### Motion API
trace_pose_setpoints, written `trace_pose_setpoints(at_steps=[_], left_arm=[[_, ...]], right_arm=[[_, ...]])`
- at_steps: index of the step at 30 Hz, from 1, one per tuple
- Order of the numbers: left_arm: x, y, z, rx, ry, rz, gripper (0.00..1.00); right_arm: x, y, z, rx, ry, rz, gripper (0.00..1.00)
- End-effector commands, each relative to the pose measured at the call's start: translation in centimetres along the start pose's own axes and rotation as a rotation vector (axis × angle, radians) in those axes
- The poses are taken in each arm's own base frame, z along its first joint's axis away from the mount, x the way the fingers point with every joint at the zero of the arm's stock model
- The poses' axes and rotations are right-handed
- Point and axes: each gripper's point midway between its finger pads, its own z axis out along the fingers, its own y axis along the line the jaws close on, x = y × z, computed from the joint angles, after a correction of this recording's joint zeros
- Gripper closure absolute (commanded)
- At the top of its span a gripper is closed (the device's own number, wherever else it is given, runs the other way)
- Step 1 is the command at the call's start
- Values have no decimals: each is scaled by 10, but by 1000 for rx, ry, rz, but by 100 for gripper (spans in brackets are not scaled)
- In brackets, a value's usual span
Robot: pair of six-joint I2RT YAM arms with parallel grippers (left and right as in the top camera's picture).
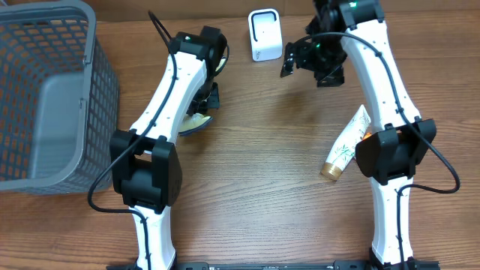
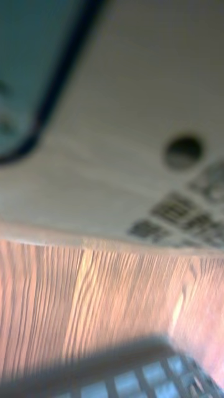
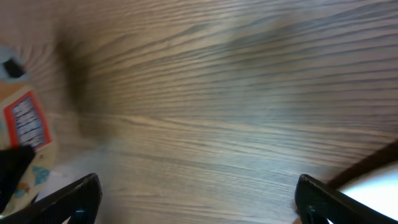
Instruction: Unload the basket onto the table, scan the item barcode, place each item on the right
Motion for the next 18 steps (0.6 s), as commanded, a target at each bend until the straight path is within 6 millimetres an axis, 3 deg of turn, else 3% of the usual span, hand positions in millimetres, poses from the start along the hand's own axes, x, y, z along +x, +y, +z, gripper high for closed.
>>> trace_pose_setpoints(at_steps=[1,3,5,7,10,11,15,18], left_arm=[[-5,18,6,-179,-70,-56,96],[1,12,18,-207,-66,-39,94],[9,5,26,-201,-51,-27,77],[16,-8,31,-156,-27,-15,69],[25,-29,31,-72,8,5,23],[26,-34,30,-48,16,23,15],[27,-45,17,53,52,40,18],[17,-38,-9,144,62,-11,18]], right_arm=[[-10,-13,-27,2,-75,19,0],[-14,-20,-32,-8,-83,38,0],[-15,-24,-33,-10,-85,48,0],[-16,-25,-34,-10,-87,51,0],[-16,-25,-34,-11,-86,51,0],[-16,-25,-34,-11,-86,51,0],[-14,-19,-34,-48,-73,45,0],[-10,-8,-34,-109,-53,39,0]])
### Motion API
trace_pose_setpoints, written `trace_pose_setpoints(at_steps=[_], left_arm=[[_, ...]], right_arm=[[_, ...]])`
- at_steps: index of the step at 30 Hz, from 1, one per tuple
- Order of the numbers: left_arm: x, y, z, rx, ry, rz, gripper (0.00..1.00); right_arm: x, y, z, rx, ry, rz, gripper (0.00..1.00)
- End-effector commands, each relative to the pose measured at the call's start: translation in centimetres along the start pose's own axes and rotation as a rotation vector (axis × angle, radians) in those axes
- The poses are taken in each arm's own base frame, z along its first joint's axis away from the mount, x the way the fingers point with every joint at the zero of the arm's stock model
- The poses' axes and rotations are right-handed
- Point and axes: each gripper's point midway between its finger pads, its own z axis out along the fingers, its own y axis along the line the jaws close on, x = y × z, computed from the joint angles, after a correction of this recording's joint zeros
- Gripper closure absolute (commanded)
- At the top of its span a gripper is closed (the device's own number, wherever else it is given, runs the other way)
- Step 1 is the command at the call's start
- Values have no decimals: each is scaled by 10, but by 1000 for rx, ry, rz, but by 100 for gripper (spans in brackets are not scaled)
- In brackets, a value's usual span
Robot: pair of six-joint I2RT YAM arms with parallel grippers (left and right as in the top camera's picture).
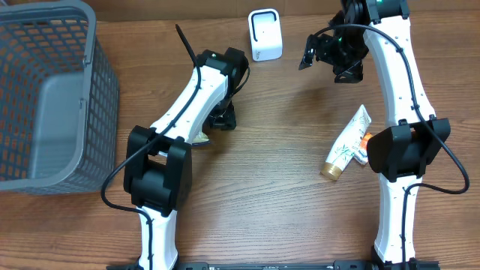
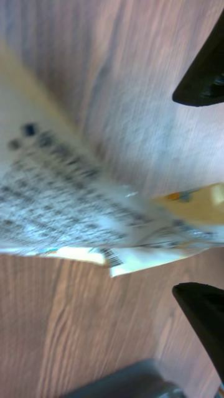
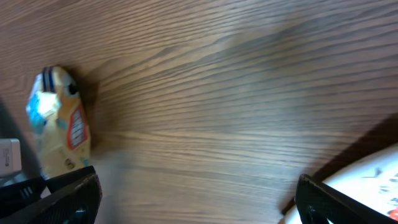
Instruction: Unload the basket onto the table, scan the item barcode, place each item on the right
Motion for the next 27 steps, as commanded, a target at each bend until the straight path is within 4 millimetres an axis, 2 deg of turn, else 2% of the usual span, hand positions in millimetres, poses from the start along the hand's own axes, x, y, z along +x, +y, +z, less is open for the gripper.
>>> trace_pose_setpoints(at_steps=[1,3,5,7,9,13,16,18,20,23,27], left_arm=[[-19,1,-39,176,-18,-60,19],[-31,16,-61,236,-37,-114,21],[-44,37,-81,283,-68,-176,30],[-55,60,-93,309,-102,-236,39],[-65,84,-101,328,-129,-298,42],[-73,122,-95,322,-132,-389,46],[-70,138,-88,312,-110,-425,51],[-70,146,-86,309,-104,-444,52],[-71,151,-84,304,-104,-455,58],[-71,157,-83,279,-110,-462,74],[-71,159,-82,265,-114,-464,84]], right_arm=[[7,25,-22,-101,-22,-40,0],[9,30,-22,-128,-12,-41,6],[10,33,-22,-138,-7,-49,16],[13,40,-21,-156,0,-60,32],[18,59,-19,-223,17,-87,45],[26,104,-11,-334,19,-184,60],[35,137,6,-361,14,-226,71],[44,163,24,-380,22,-241,75],[54,187,40,-402,24,-271,78],[69,217,65,-432,32,-293,83],[85,247,98,-475,39,-301,89]])
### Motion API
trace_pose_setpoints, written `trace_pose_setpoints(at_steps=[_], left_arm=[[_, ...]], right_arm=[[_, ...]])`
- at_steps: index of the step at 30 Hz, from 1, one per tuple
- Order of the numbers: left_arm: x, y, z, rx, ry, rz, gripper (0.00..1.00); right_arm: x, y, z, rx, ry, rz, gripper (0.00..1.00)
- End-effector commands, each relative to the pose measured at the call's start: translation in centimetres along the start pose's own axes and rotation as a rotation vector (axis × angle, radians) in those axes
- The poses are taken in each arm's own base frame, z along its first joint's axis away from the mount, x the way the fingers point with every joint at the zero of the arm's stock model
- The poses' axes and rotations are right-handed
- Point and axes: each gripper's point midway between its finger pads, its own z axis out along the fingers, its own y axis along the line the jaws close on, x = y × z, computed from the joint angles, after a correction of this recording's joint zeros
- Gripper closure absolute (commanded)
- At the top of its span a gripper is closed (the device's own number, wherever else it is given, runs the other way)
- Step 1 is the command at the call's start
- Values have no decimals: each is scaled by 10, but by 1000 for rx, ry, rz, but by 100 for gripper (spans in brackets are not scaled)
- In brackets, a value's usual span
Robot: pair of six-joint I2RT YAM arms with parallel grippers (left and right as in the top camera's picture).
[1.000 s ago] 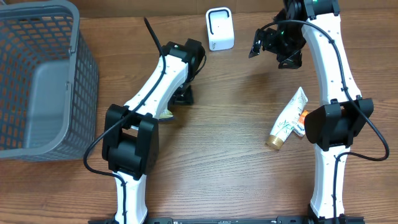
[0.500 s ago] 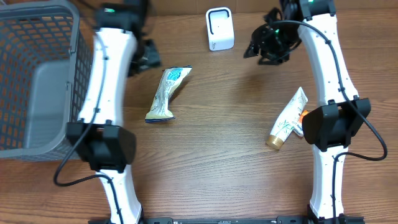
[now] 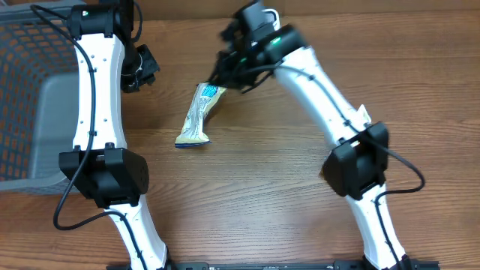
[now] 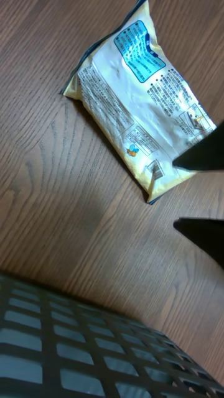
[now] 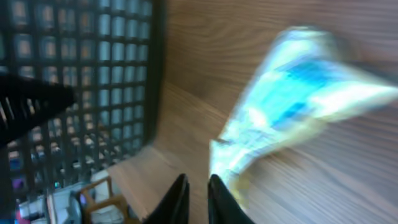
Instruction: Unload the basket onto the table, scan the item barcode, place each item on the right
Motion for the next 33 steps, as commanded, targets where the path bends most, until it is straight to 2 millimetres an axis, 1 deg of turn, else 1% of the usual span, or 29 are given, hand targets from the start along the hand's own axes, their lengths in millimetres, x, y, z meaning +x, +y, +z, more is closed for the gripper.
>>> trace_pose_setpoints(at_steps=[1,3,4,5,6,7,9,10,11,12,15,18,20,22,24,28,30,33], left_arm=[[-4,4,-9,-7,-31,-3,84],[-3,4,-8,-9,-29,-3,87],[-3,4,-8,-9,-28,-3,90],[-3,4,-8,-9,-27,-3,95],[-3,4,-8,-10,-26,-2,96],[-2,5,-8,-12,-22,-2,96],[0,4,-8,-14,-17,1,96],[1,4,-8,-15,-13,3,96],[3,4,-8,-15,-7,5,96],[5,2,-8,-13,-1,9,96],[16,-9,-5,15,39,30,96],[30,-27,0,67,86,96,96],[42,-43,6,109,124,151,96],[53,-56,14,129,152,184,96],[64,-68,25,138,177,213,96],[81,-87,53,134,195,265,96],[87,-92,66,130,201,261,96],[92,-96,86,126,204,226,96]], right_arm=[[8,3,27,-22,15,77,89],[14,6,47,-41,12,81,89],[15,5,53,-44,11,82,89],[18,0,60,-31,7,93,89],[19,-8,66,-5,0,117,89],[23,-30,73,69,-15,159,89],[29,-56,78,150,-16,190,89],[32,-68,77,187,-14,210,90],[36,-85,74,236,-7,238,92],[38,-95,70,268,-2,257,96],[43,-137,48,425,-2,335,96],[49,-160,28,509,23,371,96],[51,-164,20,511,50,366,96],[52,-162,13,497,75,357,96],[49,-155,5,470,85,348,96],[37,-123,-5,365,75,314,96],[26,-114,-8,339,40,289,96],[11,-107,-5,301,-7,262,96]])
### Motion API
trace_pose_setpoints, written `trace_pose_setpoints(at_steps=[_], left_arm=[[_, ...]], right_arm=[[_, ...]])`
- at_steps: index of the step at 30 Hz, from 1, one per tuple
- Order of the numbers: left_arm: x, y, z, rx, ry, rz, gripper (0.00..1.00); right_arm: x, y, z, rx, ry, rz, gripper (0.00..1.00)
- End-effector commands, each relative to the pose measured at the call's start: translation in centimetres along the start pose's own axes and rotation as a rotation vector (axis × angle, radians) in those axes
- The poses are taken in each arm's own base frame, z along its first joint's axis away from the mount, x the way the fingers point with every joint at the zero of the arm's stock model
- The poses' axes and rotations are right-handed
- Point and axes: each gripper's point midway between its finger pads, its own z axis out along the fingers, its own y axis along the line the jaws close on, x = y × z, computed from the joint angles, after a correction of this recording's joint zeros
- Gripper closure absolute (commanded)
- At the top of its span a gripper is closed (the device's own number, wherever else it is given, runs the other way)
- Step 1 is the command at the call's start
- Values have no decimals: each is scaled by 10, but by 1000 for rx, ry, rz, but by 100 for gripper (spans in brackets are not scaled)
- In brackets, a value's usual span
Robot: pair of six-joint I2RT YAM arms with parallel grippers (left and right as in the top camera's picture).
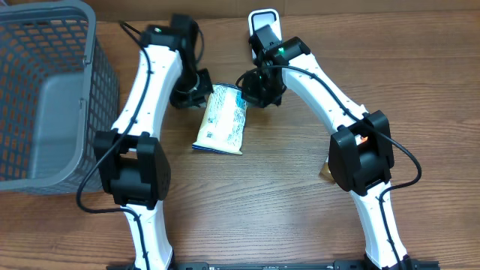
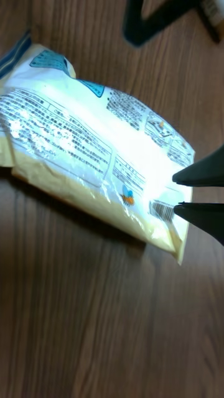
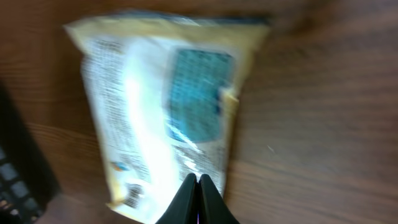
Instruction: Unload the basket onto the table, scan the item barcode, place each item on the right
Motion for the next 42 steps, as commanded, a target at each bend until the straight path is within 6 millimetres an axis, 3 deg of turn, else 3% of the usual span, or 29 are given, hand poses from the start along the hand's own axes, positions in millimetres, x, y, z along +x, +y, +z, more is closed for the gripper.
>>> trace_pose_setpoints(at_steps=[1,6,12,15,18,20,23,27,31,36,42], left_arm=[[4,2,17,14,15,-54,96],[9,1,50,53,39,-57,96],[18,16,88,15,45,-56,96],[19,33,98,-51,30,-64,96],[19,42,96,-89,30,-71,96],[18,42,89,-89,34,-76,96],[14,35,72,-71,37,-77,95],[15,15,45,-4,64,-55,96],[35,-13,35,115,150,19,96],[61,-14,58,82,222,26,96],[84,-4,97,64,276,16,96]], right_arm=[[-4,26,-14,-91,-28,-46,96],[-2,34,6,-130,-15,-38,96],[16,27,61,-129,25,-35,96],[25,4,89,-60,53,-6,96],[34,-27,101,56,70,72,96],[40,-42,97,130,74,97,96],[44,-41,84,150,80,102,96],[38,-22,53,105,32,78,96],[21,1,21,25,-58,46,96],[-5,9,10,-40,-141,37,88],[-19,-4,27,-37,-149,48,89]])
